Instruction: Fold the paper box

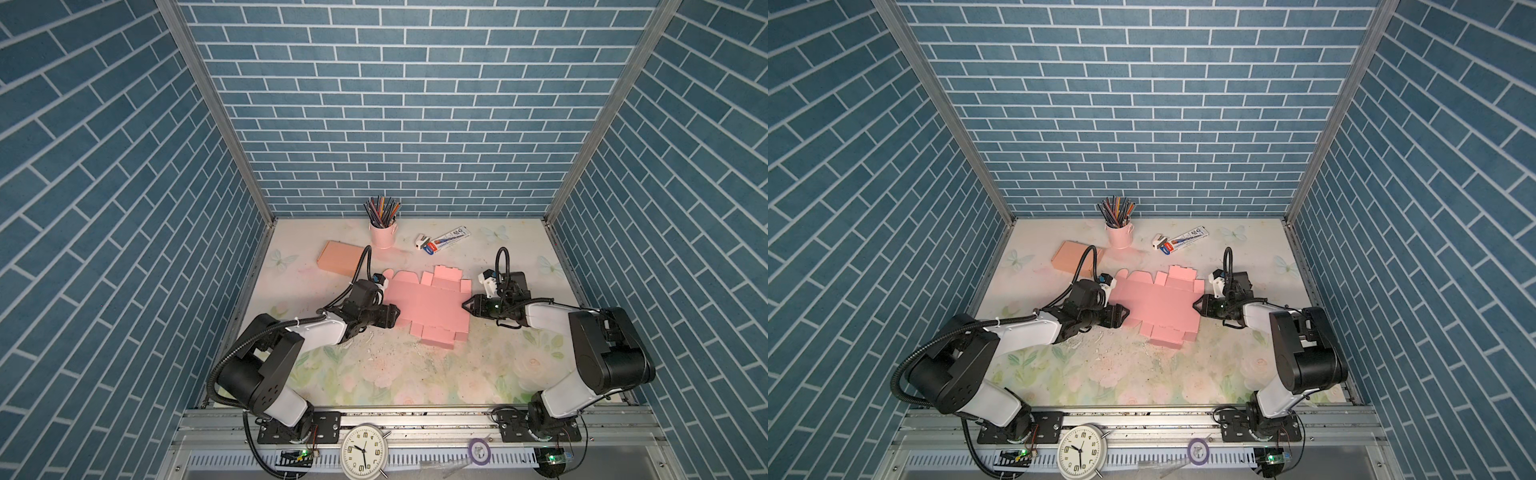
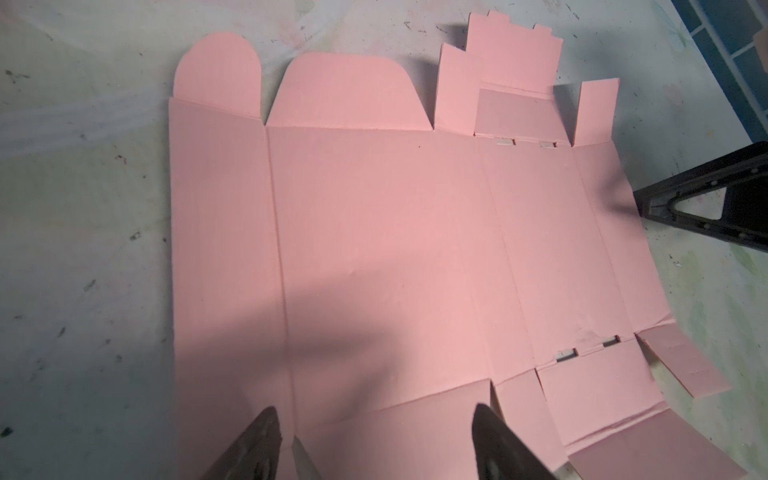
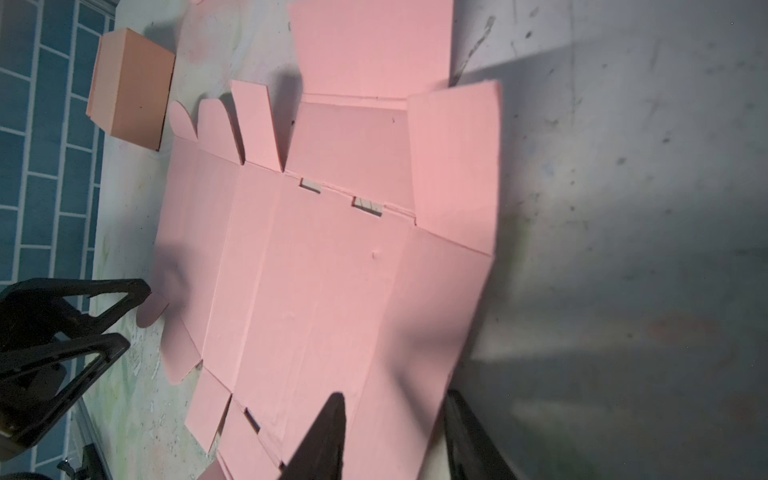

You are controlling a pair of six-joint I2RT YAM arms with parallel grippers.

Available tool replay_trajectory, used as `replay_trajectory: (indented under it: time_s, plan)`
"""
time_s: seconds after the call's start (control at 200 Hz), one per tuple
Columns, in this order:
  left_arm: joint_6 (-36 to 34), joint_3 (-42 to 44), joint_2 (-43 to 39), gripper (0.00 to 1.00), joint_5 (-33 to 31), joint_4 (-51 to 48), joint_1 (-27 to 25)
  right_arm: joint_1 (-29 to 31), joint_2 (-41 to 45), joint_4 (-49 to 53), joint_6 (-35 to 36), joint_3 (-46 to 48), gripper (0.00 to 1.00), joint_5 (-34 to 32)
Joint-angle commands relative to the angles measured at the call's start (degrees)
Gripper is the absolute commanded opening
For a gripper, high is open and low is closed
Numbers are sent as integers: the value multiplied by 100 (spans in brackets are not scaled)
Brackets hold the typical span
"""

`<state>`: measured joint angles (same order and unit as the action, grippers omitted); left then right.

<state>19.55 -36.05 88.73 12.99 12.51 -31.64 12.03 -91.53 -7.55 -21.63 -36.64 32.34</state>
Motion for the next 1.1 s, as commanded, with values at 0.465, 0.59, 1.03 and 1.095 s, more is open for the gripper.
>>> replay_trajectory:
  time_s: [0.465, 0.59, 1.03, 1.095]
  plan:
    - [-66, 337, 143, 74, 164, 397, 101, -21, -209, -1258, -902, 510, 15, 745]
    - [-18, 414, -112, 74, 310, 390, 105, -17, -38, -846, -643, 430, 5, 550]
    - [205, 871, -1476, 74, 495, -15, 105, -17, 632, 2189, 1222, -600, 1, -292]
    - [245, 908, -1440, 74, 542, 45, 84, -18, 674, 2418, 1345, -685, 1, -356]
